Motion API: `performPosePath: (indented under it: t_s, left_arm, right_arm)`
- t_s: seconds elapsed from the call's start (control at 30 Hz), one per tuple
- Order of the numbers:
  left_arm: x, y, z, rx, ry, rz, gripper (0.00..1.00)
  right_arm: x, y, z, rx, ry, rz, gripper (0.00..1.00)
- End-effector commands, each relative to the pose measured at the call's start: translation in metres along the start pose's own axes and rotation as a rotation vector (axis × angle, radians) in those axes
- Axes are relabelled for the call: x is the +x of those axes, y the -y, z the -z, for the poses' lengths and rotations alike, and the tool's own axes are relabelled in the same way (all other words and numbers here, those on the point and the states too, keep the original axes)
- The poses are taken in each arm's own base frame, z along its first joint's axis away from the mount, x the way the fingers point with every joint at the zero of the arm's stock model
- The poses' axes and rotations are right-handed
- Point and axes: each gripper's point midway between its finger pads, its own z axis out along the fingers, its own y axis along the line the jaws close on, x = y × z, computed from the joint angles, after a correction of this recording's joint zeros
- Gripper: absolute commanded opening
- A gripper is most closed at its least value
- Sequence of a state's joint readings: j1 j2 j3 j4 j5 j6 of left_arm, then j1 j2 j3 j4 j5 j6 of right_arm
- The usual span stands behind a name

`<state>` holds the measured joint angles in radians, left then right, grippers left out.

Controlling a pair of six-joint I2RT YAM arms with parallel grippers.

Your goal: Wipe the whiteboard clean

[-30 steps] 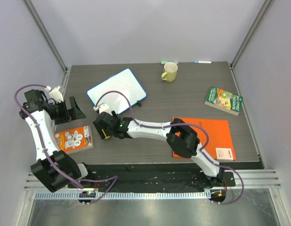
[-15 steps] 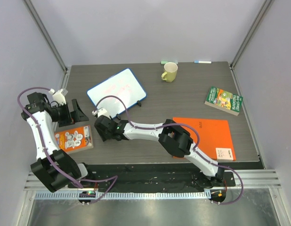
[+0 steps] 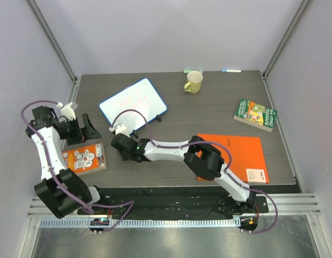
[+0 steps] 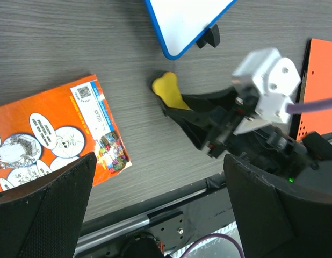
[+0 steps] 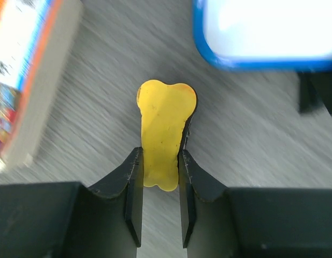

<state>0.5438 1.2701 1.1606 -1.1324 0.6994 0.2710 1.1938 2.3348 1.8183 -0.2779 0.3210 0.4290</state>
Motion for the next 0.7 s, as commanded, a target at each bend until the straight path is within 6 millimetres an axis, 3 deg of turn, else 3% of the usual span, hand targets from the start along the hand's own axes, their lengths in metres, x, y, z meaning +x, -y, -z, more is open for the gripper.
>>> performPosePath:
  t_s: [0.0,0.1,0.13,0.2,0.23,0.33,0.4,0.47,0.67]
  left_arm:
    - [-0.016,-0.011,-0.011,0.0,0.041,0.025,1.0]
    - [-0.022,-0.015,-0.018,0.024,0.042,0.05,1.0]
    - [-0.024,-0.016,-0.02,0.03,0.046,0.056,1.0]
    - [-0.028,-0.019,-0.024,0.036,0.05,0.066,1.0]
    - [-0.027,-0.02,-0.026,0.041,0.045,0.074,1.0]
    - [-0.028,-0.022,-0.03,0.051,0.04,0.081,1.0]
    - [-0.027,-0.023,-0.031,0.049,0.036,0.082,1.0]
    - [-0.024,-0.024,-0.032,0.05,0.031,0.087,1.0]
    - [-0.017,-0.022,-0.033,0.058,0.013,0.083,1.0]
  right_arm:
    - [-0.004,0.009,0.041,0.004,0.009,-0.018,0.05]
    - [0.007,0.02,0.065,0.009,-0.001,-0.032,0.02]
    - [0.026,0.031,0.067,0.04,-0.032,-0.03,0.02]
    - [0.031,0.043,0.079,0.063,-0.031,-0.045,0.03]
    - [0.048,0.053,0.08,0.094,-0.057,-0.037,0.03]
    - [0.06,0.063,0.083,0.118,-0.073,-0.034,0.14]
    - [0.062,0.063,0.083,0.115,-0.08,-0.037,0.39]
    - [0.059,0.058,0.082,0.102,-0.067,-0.034,0.5]
    - [0.044,0.053,0.072,0.123,-0.039,-0.034,0.5]
